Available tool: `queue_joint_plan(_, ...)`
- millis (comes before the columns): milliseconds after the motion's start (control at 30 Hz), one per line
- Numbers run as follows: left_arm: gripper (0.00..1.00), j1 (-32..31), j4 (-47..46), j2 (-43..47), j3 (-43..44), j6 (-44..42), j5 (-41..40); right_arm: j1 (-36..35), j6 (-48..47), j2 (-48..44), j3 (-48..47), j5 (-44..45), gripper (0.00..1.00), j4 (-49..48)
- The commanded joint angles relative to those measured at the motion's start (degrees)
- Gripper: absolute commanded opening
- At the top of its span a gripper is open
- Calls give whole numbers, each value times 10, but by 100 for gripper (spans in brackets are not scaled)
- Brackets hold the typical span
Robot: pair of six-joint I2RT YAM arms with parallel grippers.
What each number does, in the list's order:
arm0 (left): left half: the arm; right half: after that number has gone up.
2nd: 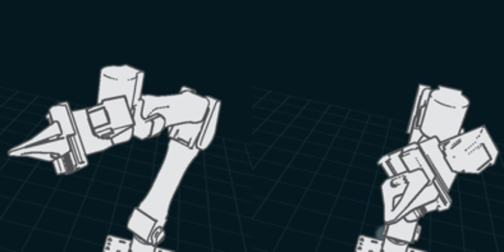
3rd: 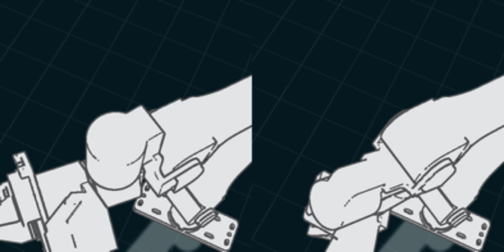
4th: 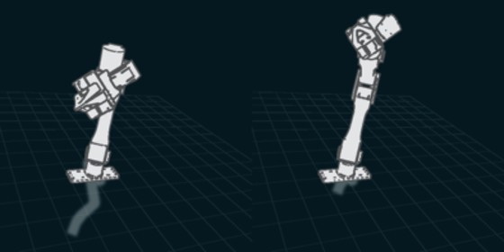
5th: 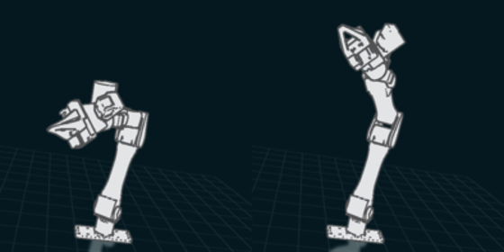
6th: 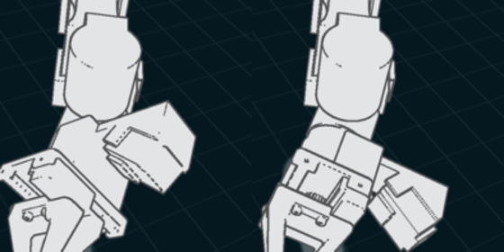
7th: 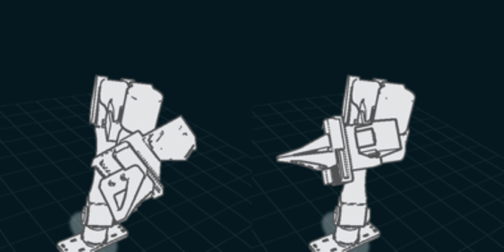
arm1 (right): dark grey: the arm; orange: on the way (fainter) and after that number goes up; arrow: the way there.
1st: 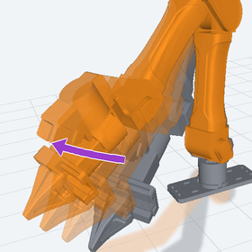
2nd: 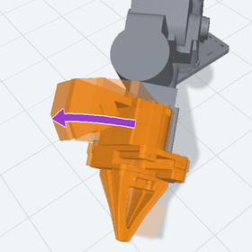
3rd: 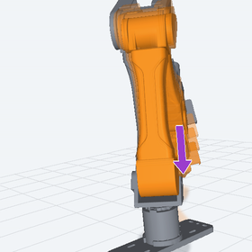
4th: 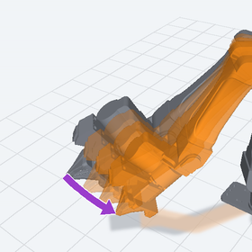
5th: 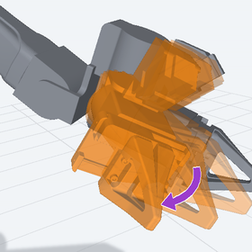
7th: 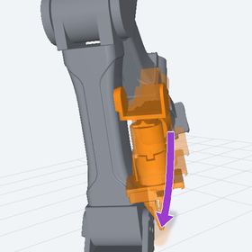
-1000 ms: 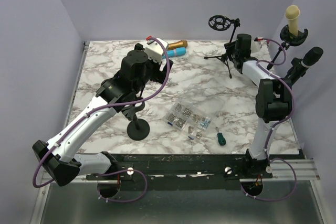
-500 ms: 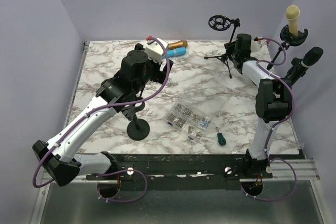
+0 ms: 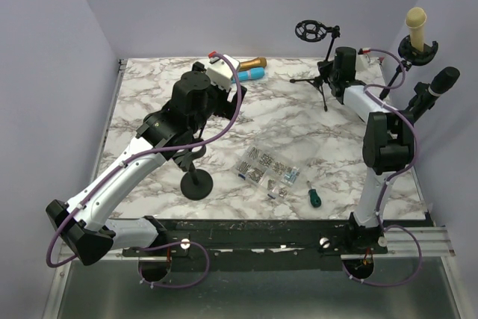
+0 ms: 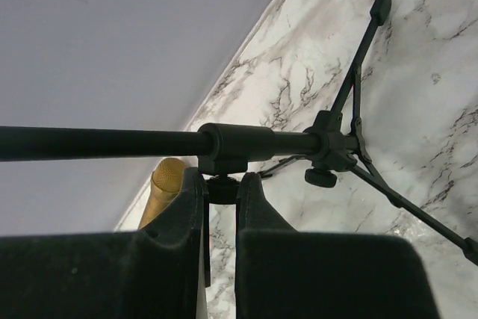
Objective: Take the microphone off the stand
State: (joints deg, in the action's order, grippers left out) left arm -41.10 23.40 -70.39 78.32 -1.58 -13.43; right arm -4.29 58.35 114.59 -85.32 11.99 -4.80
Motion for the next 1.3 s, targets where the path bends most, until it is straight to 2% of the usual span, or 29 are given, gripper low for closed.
queue_joint_plan(0, 91, 0, 8, 5, 21, 6, 10, 0, -58, 20, -32, -56, 1, -8)
queue_joint_plan(167, 90, 1, 8, 6, 20, 7, 12, 1, -113, 42, -58, -181, 1, -11)
queue_joint_plan(333, 91, 1, 9, 4, 21, 8, 13, 25, -124, 75, -99, -316, 1, 5)
queue_joint_plan(533, 90, 1, 13, 0, 24, 11, 16, 40, -162, 102, -151, -357, 1, 84)
queue_joint_plan(567, 91, 1, 13, 1, 25, 11, 18, 40, -161, 101, -149, -358, 7, 86)
queue_joint_plan(600, 91, 1, 13, 0, 24, 11, 18, 40, -159, 99, -147, -358, 19, 87)
queue_joint_plan(733, 91, 1, 15, -4, 26, 12, 20, 40, -133, 81, -121, -335, 47, 63)
queue_joint_plan(800, 91, 1, 16, -6, 26, 12, 20, 40, -120, 72, -110, -330, 54, 54)
queue_joint_plan(867, 90, 1, 17, -7, 28, 12, 20, 40, -111, 68, -108, -333, 57, 26)
queue_joint_plan(1133, 91, 1, 17, -5, 29, 12, 20, 40, -97, 48, -97, -300, 53, 9)
queue_joint_plan(1267, 91, 1, 20, -6, 29, 12, 27, 40, -94, 50, -101, -298, 43, 9)
